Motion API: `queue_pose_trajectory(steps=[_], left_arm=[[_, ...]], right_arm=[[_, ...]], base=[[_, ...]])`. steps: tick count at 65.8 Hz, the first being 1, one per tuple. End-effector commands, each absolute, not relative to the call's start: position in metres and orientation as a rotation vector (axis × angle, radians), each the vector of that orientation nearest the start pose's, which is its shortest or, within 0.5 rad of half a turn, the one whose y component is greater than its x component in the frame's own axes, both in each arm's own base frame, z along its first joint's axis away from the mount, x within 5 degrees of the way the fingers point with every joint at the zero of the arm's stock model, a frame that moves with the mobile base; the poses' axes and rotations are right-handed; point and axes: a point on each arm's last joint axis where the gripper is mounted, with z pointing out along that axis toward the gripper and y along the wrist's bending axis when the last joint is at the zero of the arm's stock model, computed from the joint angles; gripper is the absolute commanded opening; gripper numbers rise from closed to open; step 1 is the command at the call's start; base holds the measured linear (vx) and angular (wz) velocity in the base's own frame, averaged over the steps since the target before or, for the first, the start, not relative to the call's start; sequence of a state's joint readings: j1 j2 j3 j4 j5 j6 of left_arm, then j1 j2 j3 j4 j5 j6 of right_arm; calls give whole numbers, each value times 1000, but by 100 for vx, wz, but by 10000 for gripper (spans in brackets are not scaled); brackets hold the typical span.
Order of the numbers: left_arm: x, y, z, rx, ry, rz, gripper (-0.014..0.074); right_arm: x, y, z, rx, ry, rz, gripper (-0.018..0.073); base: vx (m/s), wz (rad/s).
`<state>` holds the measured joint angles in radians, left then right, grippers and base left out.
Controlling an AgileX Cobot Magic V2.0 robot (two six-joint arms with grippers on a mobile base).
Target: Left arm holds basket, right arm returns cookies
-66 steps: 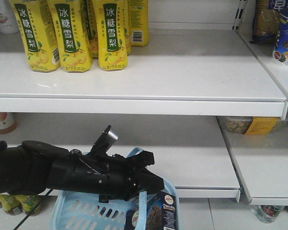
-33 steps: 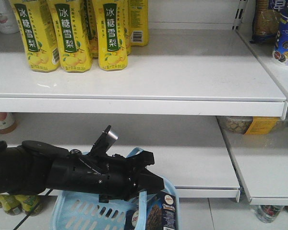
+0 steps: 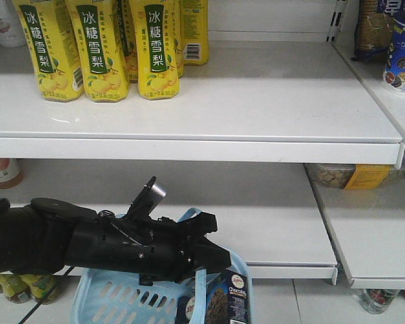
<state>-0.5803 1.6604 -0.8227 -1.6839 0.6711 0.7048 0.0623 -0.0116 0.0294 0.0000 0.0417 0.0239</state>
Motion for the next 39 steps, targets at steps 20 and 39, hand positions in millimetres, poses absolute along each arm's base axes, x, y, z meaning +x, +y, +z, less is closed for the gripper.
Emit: queue_pose_trajectory(steps=[20, 39], left_arm=[[235, -224, 228, -96, 2467, -1606, -6], [235, -224, 228, -96, 2467, -1606, -6]], right_arm=[[55, 3, 211, -31, 1425, 68, -9], [49, 3, 263, 45, 1289, 159, -9]], base=[[0, 0], [0, 0]])
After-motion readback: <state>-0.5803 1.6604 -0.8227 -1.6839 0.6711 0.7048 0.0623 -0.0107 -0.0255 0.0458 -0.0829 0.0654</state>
